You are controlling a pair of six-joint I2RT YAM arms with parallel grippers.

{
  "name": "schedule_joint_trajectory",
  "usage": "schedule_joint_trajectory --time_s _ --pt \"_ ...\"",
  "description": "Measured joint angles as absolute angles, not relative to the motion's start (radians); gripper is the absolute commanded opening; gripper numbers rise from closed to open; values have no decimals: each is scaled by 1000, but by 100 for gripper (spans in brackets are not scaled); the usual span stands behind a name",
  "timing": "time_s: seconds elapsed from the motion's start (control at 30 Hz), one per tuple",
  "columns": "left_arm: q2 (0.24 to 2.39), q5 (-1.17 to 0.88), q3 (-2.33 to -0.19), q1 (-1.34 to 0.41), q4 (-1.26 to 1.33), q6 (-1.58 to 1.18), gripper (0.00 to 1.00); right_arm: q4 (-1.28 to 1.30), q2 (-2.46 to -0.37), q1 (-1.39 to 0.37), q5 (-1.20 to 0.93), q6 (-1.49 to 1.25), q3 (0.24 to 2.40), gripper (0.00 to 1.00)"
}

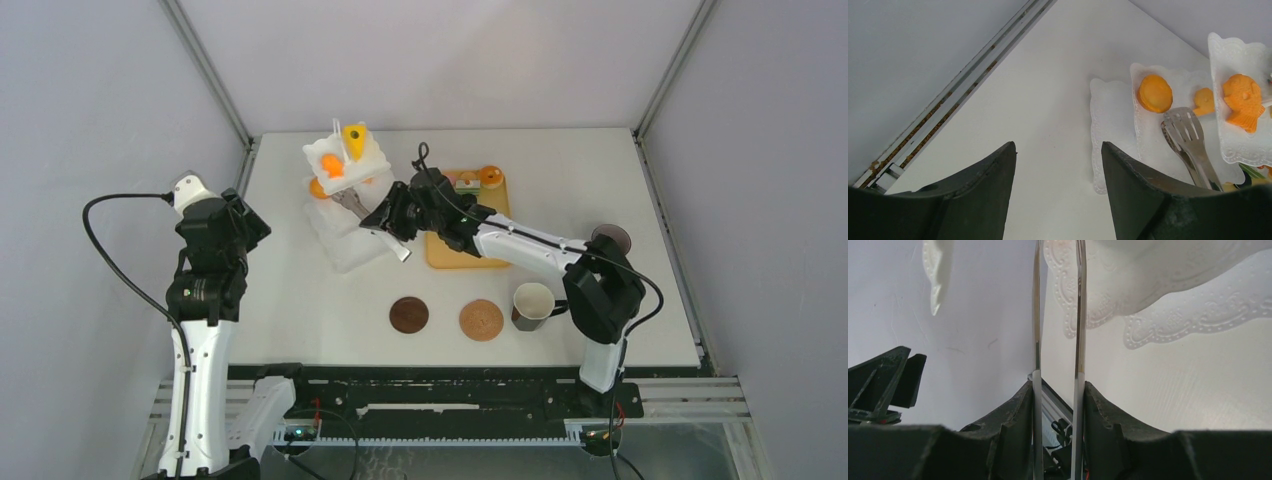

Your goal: Serve the afternoon tea

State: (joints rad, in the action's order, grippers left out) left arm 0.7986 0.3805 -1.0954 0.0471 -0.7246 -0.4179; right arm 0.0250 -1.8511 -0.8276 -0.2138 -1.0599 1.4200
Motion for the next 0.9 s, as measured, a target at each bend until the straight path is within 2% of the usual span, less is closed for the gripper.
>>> schedule_joint_trajectory --time_s 0.3,0.63,0.77,0.9 --pt "810 368 -1096 47 -724 -418 68 88 -1696 -848 -202 -988 1350 41" --pt "837 353 -1096 47 -720 -418 68 283 -1327 -858 -87 -843 1084 40" --pt "838 352 -1096 47 -720 -419 68 376 -1179 -821 -19 -808 997 41" --pt "839 351 -1096 47 -719 -419 68 406 -1075 -704 -4 -797 903 43"
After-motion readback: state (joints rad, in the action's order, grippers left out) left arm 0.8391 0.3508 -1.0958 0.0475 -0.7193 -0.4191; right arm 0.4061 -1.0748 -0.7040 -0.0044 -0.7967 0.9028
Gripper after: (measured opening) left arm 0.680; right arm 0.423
